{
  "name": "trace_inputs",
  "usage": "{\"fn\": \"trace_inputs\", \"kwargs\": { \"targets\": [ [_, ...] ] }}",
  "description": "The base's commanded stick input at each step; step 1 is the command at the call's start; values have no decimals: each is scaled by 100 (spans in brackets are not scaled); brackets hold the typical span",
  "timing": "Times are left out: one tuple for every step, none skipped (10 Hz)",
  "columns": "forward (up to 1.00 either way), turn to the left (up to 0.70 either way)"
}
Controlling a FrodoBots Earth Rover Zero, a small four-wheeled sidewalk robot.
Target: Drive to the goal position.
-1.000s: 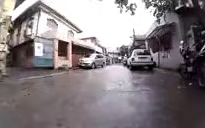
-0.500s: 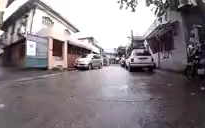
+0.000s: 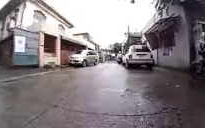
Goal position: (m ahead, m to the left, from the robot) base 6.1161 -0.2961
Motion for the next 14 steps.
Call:
{"fn": "trace_inputs", "kwargs": {
  "targets": [
    [100, 0],
    [100, 0],
    [100, 0],
    [100, 0],
    [100, 0],
    [100, 0],
    [100, 0],
    [100, 0],
    [100, 0],
    [100, 0],
    [100, 0],
    [100, 0],
    [100, 0],
    [100, 0]
  ]
}}
